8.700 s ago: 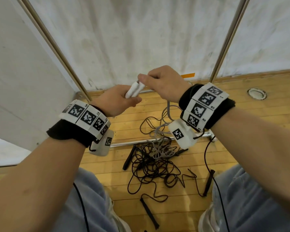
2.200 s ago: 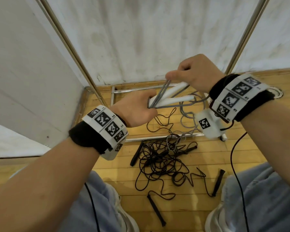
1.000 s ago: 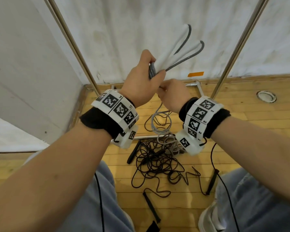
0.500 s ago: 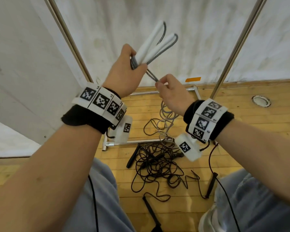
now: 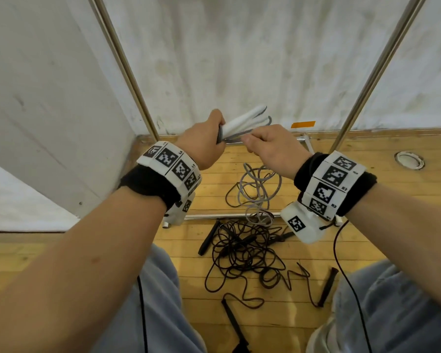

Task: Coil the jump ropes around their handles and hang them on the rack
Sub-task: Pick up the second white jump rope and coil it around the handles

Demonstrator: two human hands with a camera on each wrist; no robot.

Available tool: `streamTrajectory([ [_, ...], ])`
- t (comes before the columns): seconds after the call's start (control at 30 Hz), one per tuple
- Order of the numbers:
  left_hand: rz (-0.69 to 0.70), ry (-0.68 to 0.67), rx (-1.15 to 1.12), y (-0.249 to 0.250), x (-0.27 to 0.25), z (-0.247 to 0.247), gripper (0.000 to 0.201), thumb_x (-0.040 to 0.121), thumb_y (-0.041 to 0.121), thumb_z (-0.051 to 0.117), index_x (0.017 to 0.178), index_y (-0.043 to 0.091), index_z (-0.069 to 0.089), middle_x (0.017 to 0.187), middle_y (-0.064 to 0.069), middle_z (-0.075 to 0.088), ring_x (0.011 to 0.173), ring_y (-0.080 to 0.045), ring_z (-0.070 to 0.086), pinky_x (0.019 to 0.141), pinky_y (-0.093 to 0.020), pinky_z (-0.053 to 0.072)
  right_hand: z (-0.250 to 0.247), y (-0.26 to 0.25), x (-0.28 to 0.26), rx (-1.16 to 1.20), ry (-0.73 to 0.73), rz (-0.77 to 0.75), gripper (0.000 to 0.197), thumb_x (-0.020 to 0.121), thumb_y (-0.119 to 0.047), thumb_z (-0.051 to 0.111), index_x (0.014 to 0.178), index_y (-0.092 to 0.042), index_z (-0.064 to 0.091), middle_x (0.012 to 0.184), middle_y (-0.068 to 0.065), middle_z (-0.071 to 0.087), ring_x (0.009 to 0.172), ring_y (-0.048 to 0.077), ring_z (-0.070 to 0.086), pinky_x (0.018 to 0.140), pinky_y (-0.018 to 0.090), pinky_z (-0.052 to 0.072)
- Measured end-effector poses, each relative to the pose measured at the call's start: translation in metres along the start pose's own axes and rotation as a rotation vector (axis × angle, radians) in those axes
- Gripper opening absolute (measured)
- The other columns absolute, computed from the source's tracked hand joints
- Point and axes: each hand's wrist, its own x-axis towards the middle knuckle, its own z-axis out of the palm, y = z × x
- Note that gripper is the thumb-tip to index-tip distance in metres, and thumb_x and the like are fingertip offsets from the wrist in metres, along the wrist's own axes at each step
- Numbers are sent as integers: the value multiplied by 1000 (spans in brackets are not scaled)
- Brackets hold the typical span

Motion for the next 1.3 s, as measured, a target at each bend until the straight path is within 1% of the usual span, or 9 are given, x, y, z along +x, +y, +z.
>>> streamTrajectory([
  [0.1,36,-30,71,1,0,11,32,89,30,63,100,18,36,79,-3,56,63,-21,51,53,-31,36,6,-4,-6,89,-77,30,38,97,-23,45,60,-20,48,49,-9,33,37,4,31,47,23,29],
  [0.2,23,48,88,4,2,21,39,85,40,65,93,18,34,64,8,40,53,-11,37,45,-26,24,10,-9,-8,185,-102,34,38,97,-19,44,60,-22,49,50,-8,33,36,4,29,43,18,26],
  [0.5,-110,58,136,-6,11,42,23,90,33,52,92,19,33,64,7,42,51,-10,40,44,-26,24,0,-9,-15,-32,-125,-7,47,97,-33,44,56,-12,37,46,-6,28,35,9,28,40,18,24],
  [0.67,-83,7,268,-3,10,50,23,90,30,50,94,23,28,64,6,44,50,-13,42,44,-26,24,-18,5,-5,-176,1,7,33,95,-25,48,73,-4,61,56,-2,42,49,8,36,50,21,28],
  [0.77,-5,-37,279,4,7,55,22,89,29,50,90,25,29,64,7,46,52,-13,45,44,-26,26,-28,15,1,-295,121,23,33,94,-37,50,75,-14,61,65,-4,53,61,11,47,54,25,29],
  [0.93,150,-100,141,12,0,52,19,88,27,53,86,24,34,65,5,49,56,-18,49,45,-26,28,-46,30,12,-358,227,132,43,80,-58,60,61,-20,54,58,-5,49,56,10,45,49,26,29],
  [1.1,262,-95,33,21,-9,32,20,82,25,61,85,24,41,66,3,54,60,-22,52,47,-24,29,-62,42,18,-138,99,210,48,75,-57,67,58,-13,56,50,-2,39,47,12,36,48,25,28],
  [1.2,284,-39,-92,27,-14,19,29,81,23,64,78,31,36,63,9,50,56,-10,49,47,-21,26,-66,44,16,81,-21,175,47,85,-47,61,56,-14,45,52,1,31,45,11,28,49,23,26],
  [1.3,277,24,-224,31,-16,10,28,80,20,66,83,25,38,59,10,48,53,-6,47,45,-19,25,-56,46,14,273,-109,192,34,97,-24,49,66,-10,49,53,7,42,48,15,36,51,23,32],
])
